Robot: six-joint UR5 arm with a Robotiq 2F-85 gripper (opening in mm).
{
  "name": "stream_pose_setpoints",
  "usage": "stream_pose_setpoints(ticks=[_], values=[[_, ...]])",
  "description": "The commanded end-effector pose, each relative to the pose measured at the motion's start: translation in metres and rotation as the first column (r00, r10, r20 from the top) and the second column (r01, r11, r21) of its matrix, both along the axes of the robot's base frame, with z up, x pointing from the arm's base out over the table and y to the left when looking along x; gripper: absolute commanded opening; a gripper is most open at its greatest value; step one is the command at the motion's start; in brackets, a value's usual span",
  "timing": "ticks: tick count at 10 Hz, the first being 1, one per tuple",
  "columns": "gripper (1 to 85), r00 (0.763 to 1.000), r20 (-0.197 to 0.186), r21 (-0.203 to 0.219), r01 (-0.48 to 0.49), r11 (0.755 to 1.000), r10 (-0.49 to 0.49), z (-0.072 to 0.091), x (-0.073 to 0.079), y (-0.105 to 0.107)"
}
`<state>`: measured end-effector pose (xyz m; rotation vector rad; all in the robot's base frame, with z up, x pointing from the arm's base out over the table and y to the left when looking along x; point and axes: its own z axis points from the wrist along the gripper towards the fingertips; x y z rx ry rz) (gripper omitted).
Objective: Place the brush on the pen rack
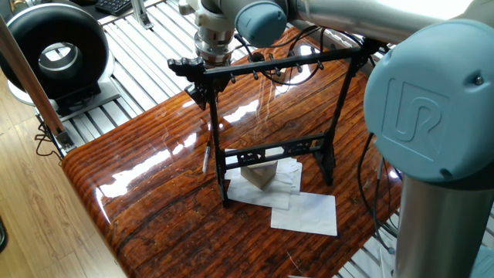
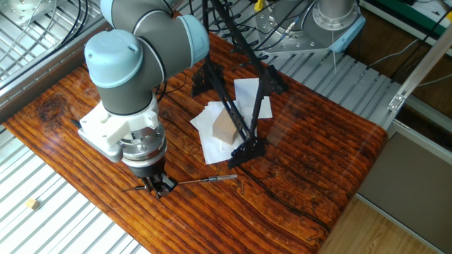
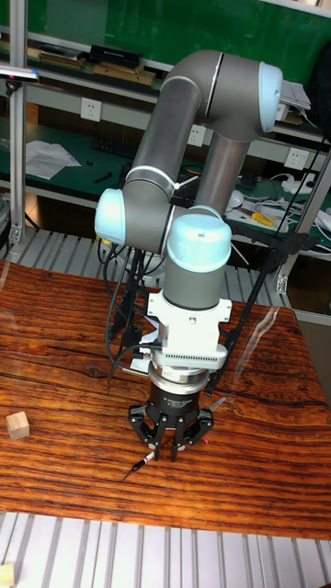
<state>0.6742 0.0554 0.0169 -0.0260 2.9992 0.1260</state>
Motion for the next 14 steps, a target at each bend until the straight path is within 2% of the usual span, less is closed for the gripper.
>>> stream_pose_setpoints(ticks=[1, 5, 10, 14], values=[[28.7, 1.000, -0.002, -0.041, 0.027, 0.999, -0.027, 0.0001, 0.0003, -0.0131], [28.0, 0.999, 0.005, -0.009, 0.047, 0.999, -0.047, -0.0014, -0.0011, -0.0101], [27.7, 0.999, 0.019, 0.006, 0.041, 0.999, -0.041, -0.0052, -0.0041, -0.0131], [27.7, 0.999, 0.024, 0.028, 0.041, 0.999, -0.042, -0.0075, -0.0029, -0.0077]])
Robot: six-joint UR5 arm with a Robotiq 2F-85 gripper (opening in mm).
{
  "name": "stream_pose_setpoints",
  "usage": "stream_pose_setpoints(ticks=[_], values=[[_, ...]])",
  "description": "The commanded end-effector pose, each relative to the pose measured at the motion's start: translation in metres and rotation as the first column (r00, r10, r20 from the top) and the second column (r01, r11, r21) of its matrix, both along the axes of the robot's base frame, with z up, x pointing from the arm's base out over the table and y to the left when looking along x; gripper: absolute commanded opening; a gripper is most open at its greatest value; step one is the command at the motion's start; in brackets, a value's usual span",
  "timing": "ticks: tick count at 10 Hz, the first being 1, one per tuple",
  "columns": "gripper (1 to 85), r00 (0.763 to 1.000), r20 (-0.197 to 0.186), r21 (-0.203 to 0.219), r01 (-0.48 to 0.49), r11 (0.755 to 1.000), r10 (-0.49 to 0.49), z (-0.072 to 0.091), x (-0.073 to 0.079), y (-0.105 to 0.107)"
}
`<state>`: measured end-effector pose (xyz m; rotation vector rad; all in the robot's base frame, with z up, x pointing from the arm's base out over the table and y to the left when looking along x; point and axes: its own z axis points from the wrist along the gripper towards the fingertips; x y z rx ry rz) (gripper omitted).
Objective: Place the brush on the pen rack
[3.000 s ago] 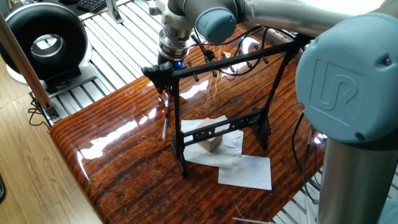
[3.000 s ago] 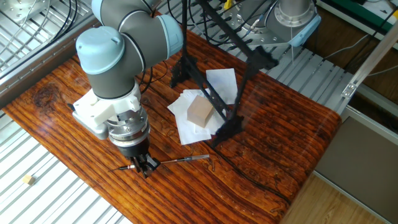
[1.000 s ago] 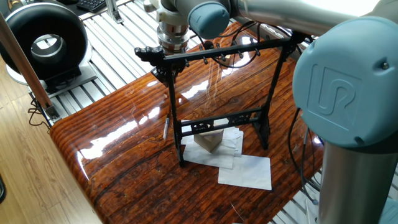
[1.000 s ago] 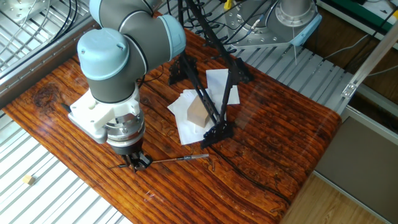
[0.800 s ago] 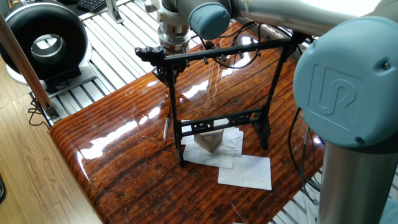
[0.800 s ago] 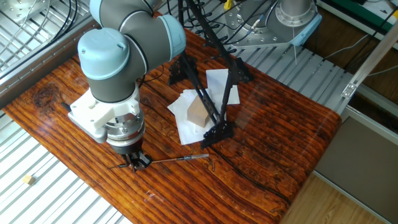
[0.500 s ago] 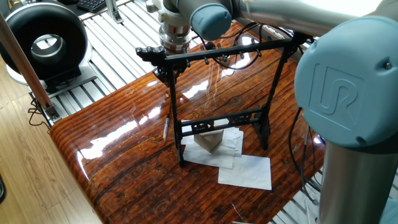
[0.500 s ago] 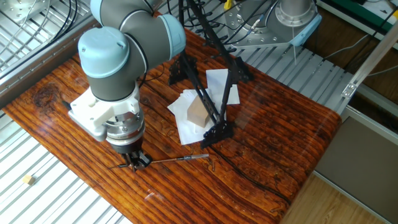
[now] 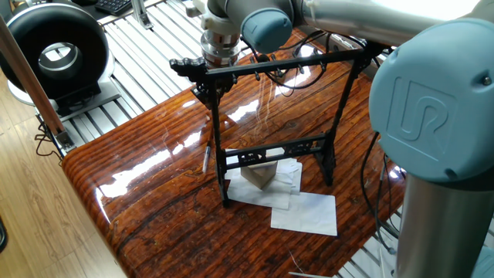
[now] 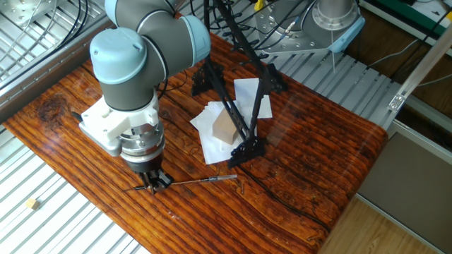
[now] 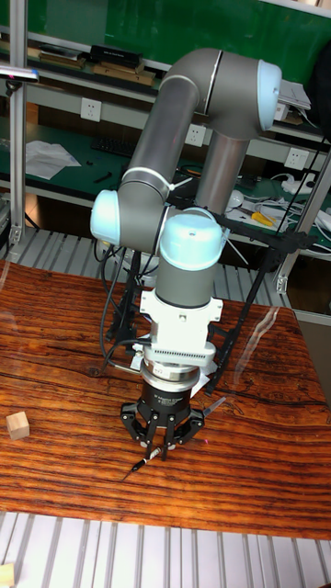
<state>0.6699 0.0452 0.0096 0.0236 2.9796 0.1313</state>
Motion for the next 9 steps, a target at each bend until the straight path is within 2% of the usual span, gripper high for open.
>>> stream_pose_setpoints(ticks=[1, 6, 9], values=[[27.7, 1.000, 0.007, 0.024, 0.008, 1.000, -0.008, -0.0006, 0.0011, 0.0030], [27.7, 1.000, 0.015, 0.032, 0.001, 0.999, -0.001, -0.0022, 0.0021, 0.0034], [28.3, 1.000, 0.013, 0.021, -0.007, 1.000, 0.007, -0.0011, 0.0017, 0.0004]])
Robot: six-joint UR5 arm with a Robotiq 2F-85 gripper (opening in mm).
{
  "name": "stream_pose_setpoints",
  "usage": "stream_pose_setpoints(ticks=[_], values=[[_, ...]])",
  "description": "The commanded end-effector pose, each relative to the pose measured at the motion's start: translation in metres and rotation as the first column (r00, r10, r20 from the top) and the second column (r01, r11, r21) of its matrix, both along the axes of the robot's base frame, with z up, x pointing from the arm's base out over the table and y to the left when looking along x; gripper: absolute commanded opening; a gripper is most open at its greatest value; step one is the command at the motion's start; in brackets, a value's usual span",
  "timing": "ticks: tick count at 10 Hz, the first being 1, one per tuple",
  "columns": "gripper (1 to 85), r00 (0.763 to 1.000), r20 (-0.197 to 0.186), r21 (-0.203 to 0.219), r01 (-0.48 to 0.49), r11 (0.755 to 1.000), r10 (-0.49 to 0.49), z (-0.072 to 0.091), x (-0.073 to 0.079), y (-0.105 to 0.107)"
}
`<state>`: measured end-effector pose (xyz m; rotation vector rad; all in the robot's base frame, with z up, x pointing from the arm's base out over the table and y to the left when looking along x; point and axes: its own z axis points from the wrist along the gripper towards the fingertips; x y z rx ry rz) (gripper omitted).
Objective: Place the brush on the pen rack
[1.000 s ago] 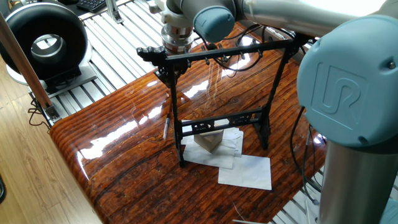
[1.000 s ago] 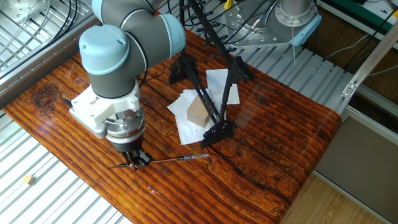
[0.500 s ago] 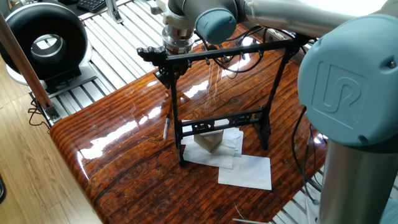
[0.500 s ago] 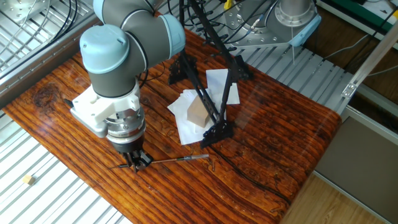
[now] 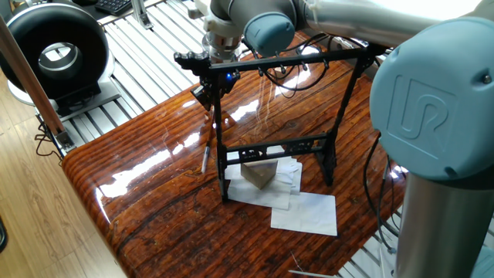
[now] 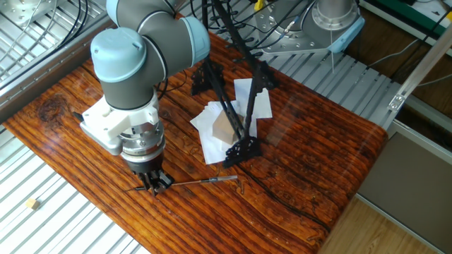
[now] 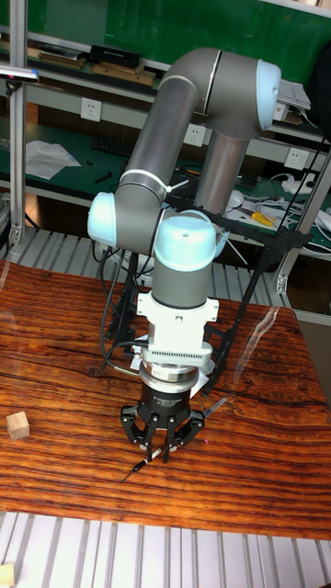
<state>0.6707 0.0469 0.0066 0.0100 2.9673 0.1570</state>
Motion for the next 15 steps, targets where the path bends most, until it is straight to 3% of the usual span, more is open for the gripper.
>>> stream_pose_setpoints(ticks=[1, 3, 10, 15], values=[[28.3, 1.000, -0.004, 0.002, 0.003, 1.000, -0.003, 0.0026, 0.0006, -0.0010], [28.3, 1.000, -0.008, -0.017, 0.002, 1.000, -0.002, 0.0043, 0.0012, -0.0037], [28.0, 1.000, -0.011, -0.010, 0.028, 1.000, -0.028, 0.0018, 0.0000, -0.0038], [27.0, 0.999, -0.006, -0.030, 0.033, 0.999, -0.033, 0.0033, 0.0004, -0.0105]])
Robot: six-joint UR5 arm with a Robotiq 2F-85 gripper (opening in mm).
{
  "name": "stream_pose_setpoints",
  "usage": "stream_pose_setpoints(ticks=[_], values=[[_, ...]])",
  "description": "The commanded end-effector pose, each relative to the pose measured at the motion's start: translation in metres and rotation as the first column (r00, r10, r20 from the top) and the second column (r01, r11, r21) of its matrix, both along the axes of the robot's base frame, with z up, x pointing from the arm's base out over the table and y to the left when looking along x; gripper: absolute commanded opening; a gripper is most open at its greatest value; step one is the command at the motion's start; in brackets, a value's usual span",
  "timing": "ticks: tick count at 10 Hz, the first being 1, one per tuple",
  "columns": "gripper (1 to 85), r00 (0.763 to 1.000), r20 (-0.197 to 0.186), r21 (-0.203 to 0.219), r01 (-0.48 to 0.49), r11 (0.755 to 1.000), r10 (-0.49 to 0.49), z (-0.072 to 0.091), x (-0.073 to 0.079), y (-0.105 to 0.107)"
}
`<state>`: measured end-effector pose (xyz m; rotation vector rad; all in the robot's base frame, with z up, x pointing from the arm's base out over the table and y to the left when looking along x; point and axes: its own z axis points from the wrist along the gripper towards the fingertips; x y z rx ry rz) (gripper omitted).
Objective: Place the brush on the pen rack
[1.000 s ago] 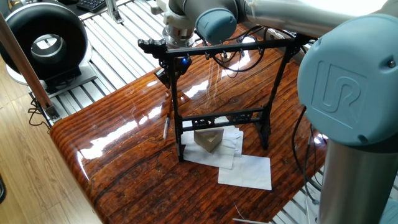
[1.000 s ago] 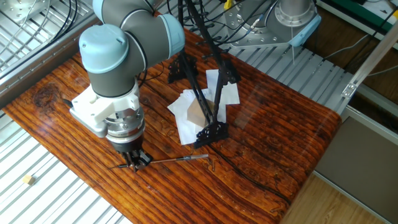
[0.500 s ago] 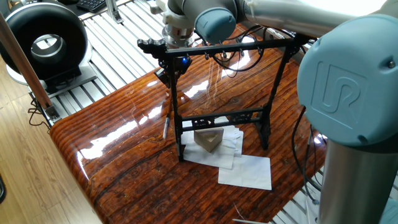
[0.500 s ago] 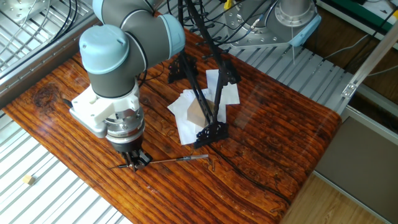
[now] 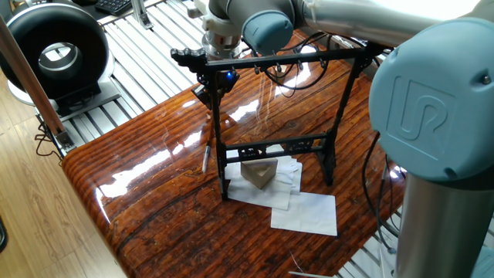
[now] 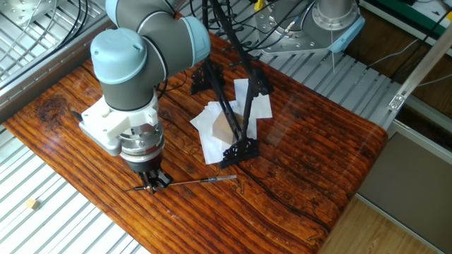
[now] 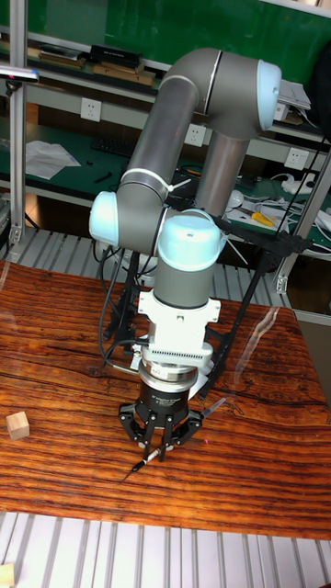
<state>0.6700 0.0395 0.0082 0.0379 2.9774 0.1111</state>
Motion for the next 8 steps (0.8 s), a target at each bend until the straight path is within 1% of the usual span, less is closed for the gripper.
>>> stream_pose_setpoints(ticks=[1, 8], values=[[27.0, 1.000, 0.007, -0.001, 0.012, 1.000, -0.012, 0.0019, 0.0018, -0.0031], [26.7, 1.000, 0.024, 0.009, 0.006, 1.000, -0.006, -0.0019, 0.0052, -0.0011]])
